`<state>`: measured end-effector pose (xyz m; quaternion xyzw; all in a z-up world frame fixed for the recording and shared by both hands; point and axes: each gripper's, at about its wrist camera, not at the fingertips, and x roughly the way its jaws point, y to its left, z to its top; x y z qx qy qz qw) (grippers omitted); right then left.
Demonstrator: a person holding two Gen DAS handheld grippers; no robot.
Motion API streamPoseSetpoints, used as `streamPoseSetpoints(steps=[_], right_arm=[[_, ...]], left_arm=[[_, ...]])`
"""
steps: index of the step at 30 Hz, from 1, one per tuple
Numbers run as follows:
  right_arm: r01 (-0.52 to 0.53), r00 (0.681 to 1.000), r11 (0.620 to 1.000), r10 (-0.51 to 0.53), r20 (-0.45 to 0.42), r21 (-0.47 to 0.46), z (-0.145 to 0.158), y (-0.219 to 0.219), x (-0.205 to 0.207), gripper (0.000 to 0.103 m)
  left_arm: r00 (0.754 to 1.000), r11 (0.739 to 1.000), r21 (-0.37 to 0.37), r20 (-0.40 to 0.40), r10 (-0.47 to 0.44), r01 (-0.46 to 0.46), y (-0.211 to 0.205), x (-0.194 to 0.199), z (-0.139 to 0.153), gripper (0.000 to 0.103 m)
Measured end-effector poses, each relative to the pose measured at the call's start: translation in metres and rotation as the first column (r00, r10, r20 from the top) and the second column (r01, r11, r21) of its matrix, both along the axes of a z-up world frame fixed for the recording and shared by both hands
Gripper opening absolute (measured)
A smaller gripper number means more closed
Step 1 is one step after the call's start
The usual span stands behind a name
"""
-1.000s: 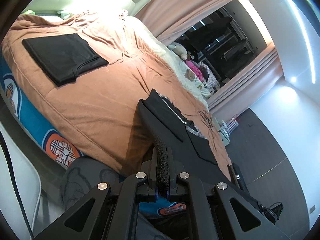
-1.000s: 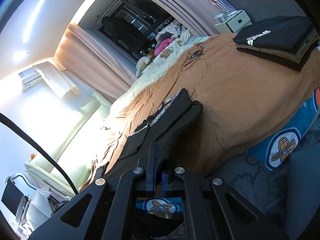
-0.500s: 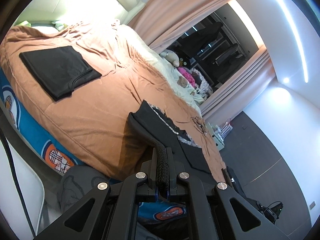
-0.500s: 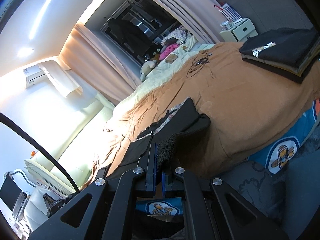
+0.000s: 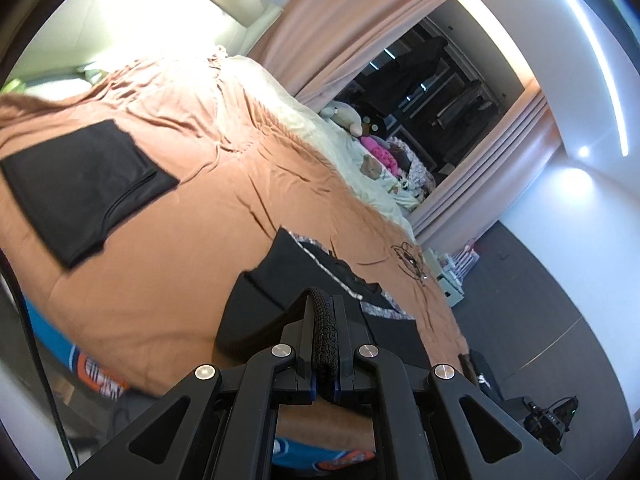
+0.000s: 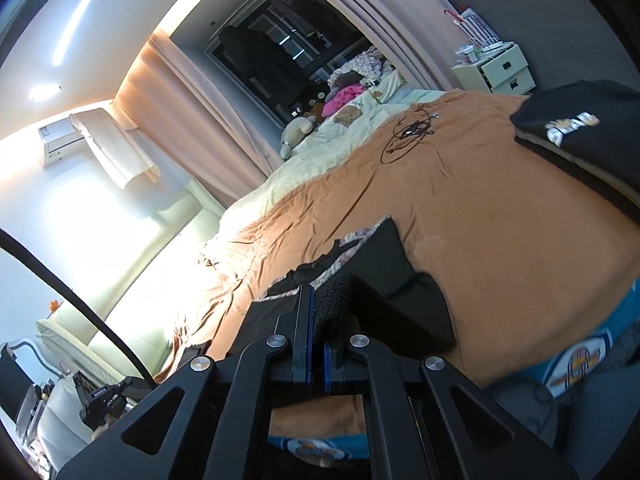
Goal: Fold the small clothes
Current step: 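Lift the hem with both grippers and carry it toward the collar, then lay the hem over the collar and open both grippers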
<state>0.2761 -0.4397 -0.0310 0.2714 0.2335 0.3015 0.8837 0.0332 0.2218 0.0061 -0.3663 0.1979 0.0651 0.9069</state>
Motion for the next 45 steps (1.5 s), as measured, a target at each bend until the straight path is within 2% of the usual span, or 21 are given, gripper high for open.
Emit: streamPoseSetpoints(steps=[10,22,30,37,45], right_arm=[[0.031,0.998,0.995,-0.035,-0.048,-0.091,0.025,0.044,0.097,0.000],[0.073,0.984,0.972,-0.107,-0.142,-0.222,0.047,0.112,0.194,0.000],[0.070,0.969,0.950,-0.137,-0.205,-0.304,0.047,0.153,0.260,0.000],[0.060,0.954,0.926,-0.163,-0.253,-0.372,0.042,0.188,0.311,0.000],[0.072,0.931,0.886,-0.224,-0.289,-0.458,0.027,0.218,0.354,0.001]], left_arm=[[0.995,0.998,0.056,-0.104,-0.001,0.007,0.022,0.121,0.014,0.005],[0.971,0.998,0.067,-0.239,0.010,0.007,0.053,0.240,-0.014,0.005],[0.940,0.997,0.081,-0.340,0.033,-0.005,0.072,0.308,-0.042,0.005],[0.899,0.994,0.111,-0.435,0.059,-0.011,0.088,0.367,-0.075,0.005],[0.855,0.989,0.145,-0.514,0.062,0.016,0.102,0.409,-0.108,0.005]])
